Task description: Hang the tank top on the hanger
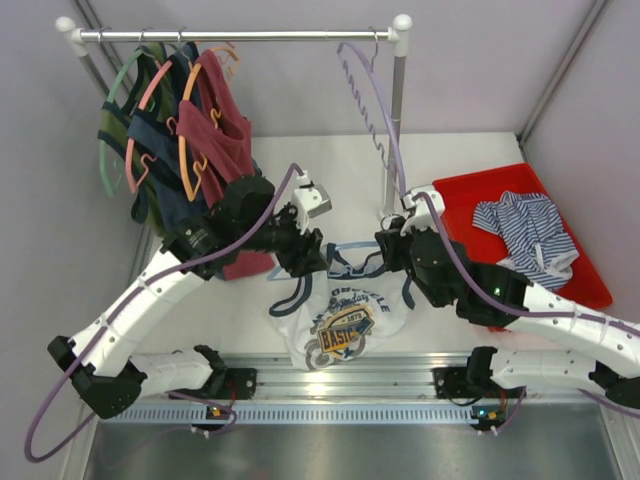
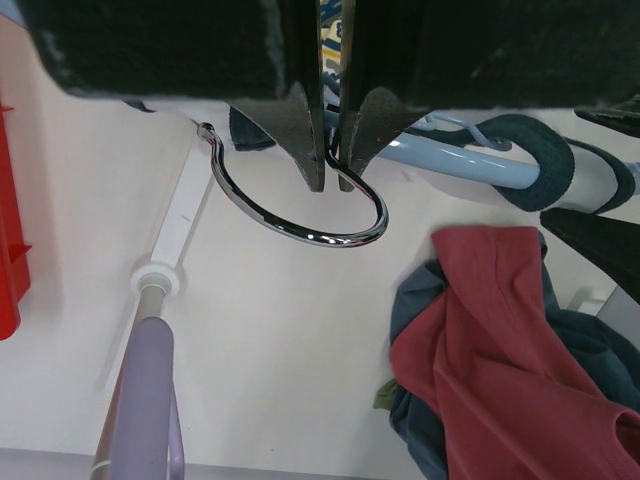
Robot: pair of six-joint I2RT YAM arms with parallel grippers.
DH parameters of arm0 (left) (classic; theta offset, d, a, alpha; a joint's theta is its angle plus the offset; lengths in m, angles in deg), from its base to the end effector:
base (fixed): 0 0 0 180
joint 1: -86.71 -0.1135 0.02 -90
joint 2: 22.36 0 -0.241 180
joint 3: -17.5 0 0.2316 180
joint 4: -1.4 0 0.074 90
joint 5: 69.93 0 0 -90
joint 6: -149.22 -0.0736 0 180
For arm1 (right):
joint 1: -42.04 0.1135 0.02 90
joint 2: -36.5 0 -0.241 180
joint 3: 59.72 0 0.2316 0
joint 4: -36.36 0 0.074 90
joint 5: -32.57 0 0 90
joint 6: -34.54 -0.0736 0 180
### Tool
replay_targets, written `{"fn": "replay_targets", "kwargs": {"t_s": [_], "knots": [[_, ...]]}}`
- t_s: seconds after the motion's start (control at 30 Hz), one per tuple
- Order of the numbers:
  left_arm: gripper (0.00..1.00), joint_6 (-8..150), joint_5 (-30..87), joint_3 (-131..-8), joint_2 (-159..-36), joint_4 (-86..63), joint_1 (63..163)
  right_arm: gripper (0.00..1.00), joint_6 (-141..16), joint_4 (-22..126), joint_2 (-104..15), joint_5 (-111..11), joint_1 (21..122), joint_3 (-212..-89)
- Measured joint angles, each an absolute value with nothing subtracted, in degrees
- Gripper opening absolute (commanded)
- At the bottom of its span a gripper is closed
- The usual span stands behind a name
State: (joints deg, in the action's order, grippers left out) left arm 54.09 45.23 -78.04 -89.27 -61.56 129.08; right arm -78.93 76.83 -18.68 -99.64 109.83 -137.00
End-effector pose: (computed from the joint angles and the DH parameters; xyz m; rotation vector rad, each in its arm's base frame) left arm 0.1598 -0.1882 0.3669 1.1304 1.9214 -0.8415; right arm 0.1285 0.1840 0.3580 -0.2100 1.8156 0.4330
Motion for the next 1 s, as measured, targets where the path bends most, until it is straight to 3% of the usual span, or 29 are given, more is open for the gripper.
{"fn": "replay_targets", "kwargs": {"t_s": [0.37, 0.47, 0.5, 0.67, 0.87, 0.97, 1.0], "knots": [[0.53, 53.2, 49.1, -72.7, -89.5, -58.0, 129.1, 0.0, -78.4, 77.8, -18.5, -98.7, 109.8, -137.0], [0.4, 53.5, 50.5, -71.2, -89.5, -56.8, 129.1, 0.0, -78.1, 78.1, -18.1, -98.6, 109.8, -137.0], [0.3, 53.6, 50.9, -70.8, -89.4, -56.5, 129.1, 0.0, -78.0, 78.1, -18.0, -98.6, 109.8, -137.1], [0.0, 54.1, 54.2, -69.0, -88.8, -54.5, 129.6, 0.0, -77.9, 78.5, -17.6, -98.8, 109.8, -137.1], [0.0, 56.3, 54.5, -66.0, -86.7, -51.2, 129.5, 0.02, -77.6, 78.6, -17.5, -98.3, 109.9, -137.1], [0.0, 58.6, 54.2, -62.7, -84.4, -47.5, 129.6, 0.13, -77.5, 78.5, -17.6, -97.8, 109.9, -137.1], [0.0, 59.4, 54.1, -61.7, -83.7, -46.5, 129.6, 0.22, -77.6, 78.3, -17.6, -97.6, 109.9, -137.1]]}}
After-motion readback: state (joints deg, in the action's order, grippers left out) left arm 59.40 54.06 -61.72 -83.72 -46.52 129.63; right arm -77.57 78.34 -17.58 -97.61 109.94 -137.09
